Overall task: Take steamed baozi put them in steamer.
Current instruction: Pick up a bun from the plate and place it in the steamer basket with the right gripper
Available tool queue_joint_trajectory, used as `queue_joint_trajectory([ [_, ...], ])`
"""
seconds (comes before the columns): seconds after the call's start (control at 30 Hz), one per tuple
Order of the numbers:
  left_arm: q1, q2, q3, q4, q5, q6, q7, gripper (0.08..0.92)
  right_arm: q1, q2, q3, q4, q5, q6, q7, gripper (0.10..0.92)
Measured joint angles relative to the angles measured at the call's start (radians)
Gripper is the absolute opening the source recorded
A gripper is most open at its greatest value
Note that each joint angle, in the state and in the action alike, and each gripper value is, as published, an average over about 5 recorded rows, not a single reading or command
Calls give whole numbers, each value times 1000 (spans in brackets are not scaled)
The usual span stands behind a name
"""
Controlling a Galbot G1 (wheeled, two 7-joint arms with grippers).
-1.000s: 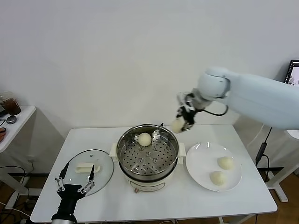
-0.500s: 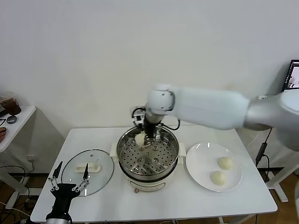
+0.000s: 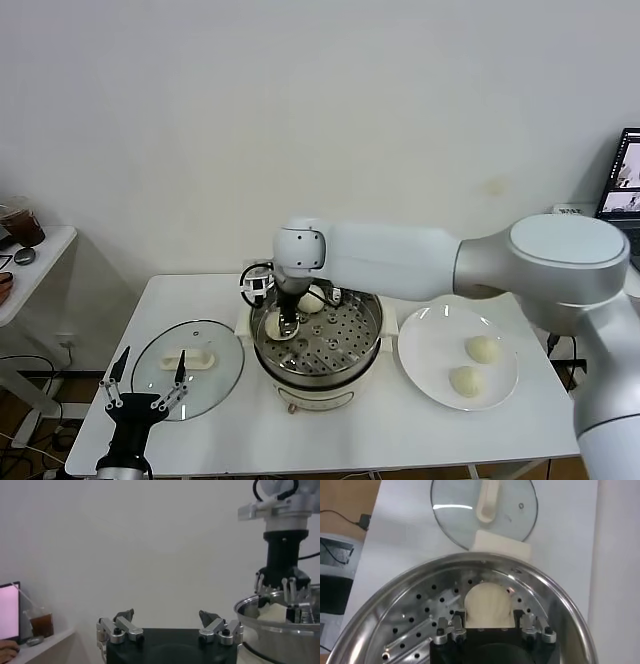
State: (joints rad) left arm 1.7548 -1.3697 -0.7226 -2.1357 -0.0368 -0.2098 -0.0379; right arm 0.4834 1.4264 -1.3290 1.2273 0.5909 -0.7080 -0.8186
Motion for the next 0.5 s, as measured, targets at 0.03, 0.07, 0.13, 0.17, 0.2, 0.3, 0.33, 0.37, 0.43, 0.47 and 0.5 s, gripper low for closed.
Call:
queue_joint_trajectory([
  [0.03,0,0,0,0,0,0,0,823,-3,3,1,-4,-1,-1,2,602],
  [0.07,0,0,0,-1,0,0,0,823,-6,5,2,-7,-3,-3,3,622],
  [0.13,1,1,-1,-3,0,0,0,823,-8,7,5,-11,-5,-5,3,682],
  [0.17,2,2,-1,-4,0,0,0,823,-7,6,7,-11,-5,-6,3,708],
  [0.2,2,2,-1,-5,0,0,0,823,-6,5,9,-10,-5,-7,1,734],
  [0.3,0,3,-1,-7,0,0,0,823,8,-7,15,2,-5,-7,-11,797],
  [0.33,-1,2,-1,-8,-1,0,0,823,17,-14,16,9,-6,-6,-18,811],
  [0.37,-2,2,0,-9,-1,1,0,823,27,-22,18,17,-8,-4,-26,817],
  [0.43,-3,1,2,-11,-2,1,0,823,51,-44,18,36,-16,3,-48,821],
  [0.47,-2,2,3,-13,-3,1,0,823,65,-57,18,47,-21,8,-61,822],
  [0.5,-2,2,4,-15,-3,1,1,823,79,-72,17,59,-28,15,-76,822],
])
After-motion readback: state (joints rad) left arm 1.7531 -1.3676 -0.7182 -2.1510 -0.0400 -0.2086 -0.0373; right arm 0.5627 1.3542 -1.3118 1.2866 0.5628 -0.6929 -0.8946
